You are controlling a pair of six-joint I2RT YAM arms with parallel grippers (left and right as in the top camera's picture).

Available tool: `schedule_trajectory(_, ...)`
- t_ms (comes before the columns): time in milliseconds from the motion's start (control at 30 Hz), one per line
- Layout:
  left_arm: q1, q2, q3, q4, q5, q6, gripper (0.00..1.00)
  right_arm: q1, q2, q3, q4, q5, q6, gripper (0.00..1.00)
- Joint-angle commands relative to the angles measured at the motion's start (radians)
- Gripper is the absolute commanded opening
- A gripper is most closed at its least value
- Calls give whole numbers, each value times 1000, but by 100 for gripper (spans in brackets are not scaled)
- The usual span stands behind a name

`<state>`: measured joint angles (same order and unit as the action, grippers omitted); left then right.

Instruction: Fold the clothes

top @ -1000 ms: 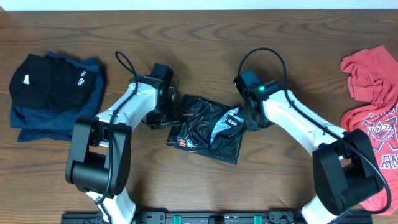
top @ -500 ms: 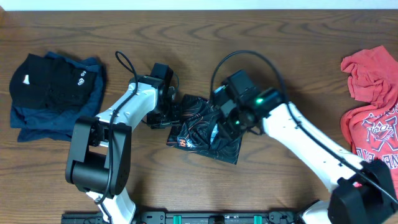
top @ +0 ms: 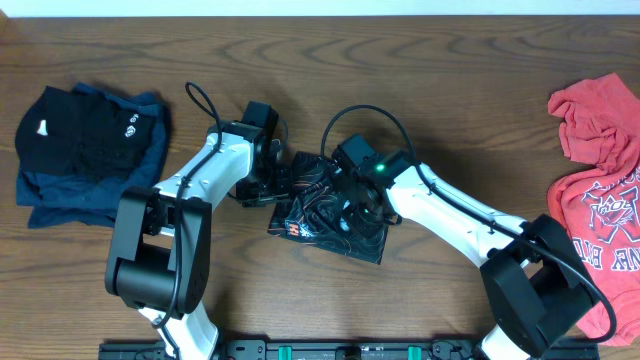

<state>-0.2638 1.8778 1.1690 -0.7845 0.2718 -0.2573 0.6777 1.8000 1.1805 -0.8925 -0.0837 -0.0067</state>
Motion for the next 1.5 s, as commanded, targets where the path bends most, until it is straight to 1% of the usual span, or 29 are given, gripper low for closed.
schedule_trajectory(0,-2,14,-7,-2,5,16,56,0,-8,-6,-54,211,189,1)
schedule_trajectory(33,-2,14,-7,-2,5,16,56,-3,-9,-6,-90,267,264,2)
schedule_trajectory(100,-2,14,-7,-2,5,16,56,-8,-9,-6,-151,297,338,3)
schedule_trajectory(200,-2,14,-7,-2,5,16,56,-16,-8,-6,-218,289,344,6)
schedule_trajectory(300,-2,14,-7,-2,5,16,56,-11,-8,-6,-261,246,343,13)
schedule_trajectory(400,-2,14,-7,-2,5,16,56,-9,-8,-6,-261,199,343,15)
schedule_trajectory(600,-2,14,-7,-3,5,16,56,-21,-39,43,-209,204,343,12)
schedule_trajectory(700,-2,13,-7,-2,5,16,56,-43,-65,88,-166,209,343,15)
schedule_trajectory(733,-2,13,-6,-1,5,16,56,-52,-75,97,-133,210,343,28)
schedule_trajectory(767,-2,11,-6,2,5,16,56,-59,-80,98,-93,211,343,39)
schedule_trajectory(800,-2,11,-6,8,5,17,56,-67,-82,98,-37,210,343,43)
schedule_trajectory(933,-2,7,2,18,9,16,56,-81,-68,95,81,169,343,44)
schedule_trajectory(1033,-2,7,14,29,37,16,56,-81,-42,95,124,130,343,44)
schedule_trajectory(1167,-2,6,16,81,69,16,56,-81,21,91,145,109,351,42)
schedule_trajectory(1400,-3,6,16,96,69,16,56,-81,131,91,165,109,431,31)
schedule_trajectory(1433,-3,6,16,95,68,16,56,-81,137,91,172,109,433,28)
schedule_trajectory(1467,-4,6,15,93,68,16,56,-81,142,91,183,114,433,15)
